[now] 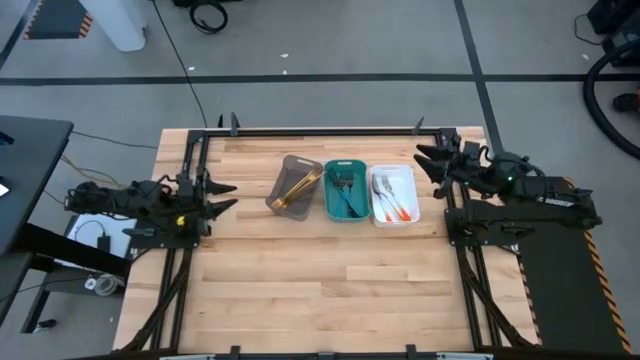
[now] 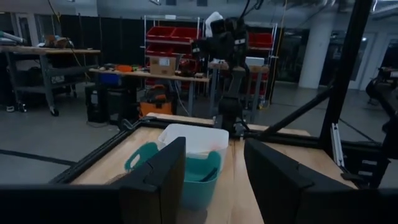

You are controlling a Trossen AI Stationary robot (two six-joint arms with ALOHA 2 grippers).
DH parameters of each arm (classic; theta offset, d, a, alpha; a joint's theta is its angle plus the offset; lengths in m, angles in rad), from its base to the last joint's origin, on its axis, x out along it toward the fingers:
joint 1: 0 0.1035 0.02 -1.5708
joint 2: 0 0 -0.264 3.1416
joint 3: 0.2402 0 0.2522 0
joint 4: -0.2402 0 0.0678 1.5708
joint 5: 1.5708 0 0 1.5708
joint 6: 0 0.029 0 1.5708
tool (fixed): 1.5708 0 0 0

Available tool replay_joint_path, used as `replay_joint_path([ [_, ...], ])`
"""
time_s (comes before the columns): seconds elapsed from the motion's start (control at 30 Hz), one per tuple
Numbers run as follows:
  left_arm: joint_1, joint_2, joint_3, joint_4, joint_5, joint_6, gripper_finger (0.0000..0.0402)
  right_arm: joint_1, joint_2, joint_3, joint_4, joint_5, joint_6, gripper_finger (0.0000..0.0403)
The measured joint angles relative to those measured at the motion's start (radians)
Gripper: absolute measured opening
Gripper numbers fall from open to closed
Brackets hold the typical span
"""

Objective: Sort silverware by color (type)
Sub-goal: Return to Home Position

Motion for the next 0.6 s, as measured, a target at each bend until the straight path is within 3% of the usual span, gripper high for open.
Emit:
replay_joint_path([
  [0.23, 0.000, 0.000, -0.121, 0.117, -0.001, -0.055, 0.0172, 0.000, -0.101, -0.191, 0.209, -0.002, -0.006, 0.0166],
  [0.6, 0.000, 0.000, -0.256, 0.254, -0.010, -0.123, 0.0172, 0.000, -0.221, -0.364, 0.309, -0.026, 0.024, 0.0166],
])
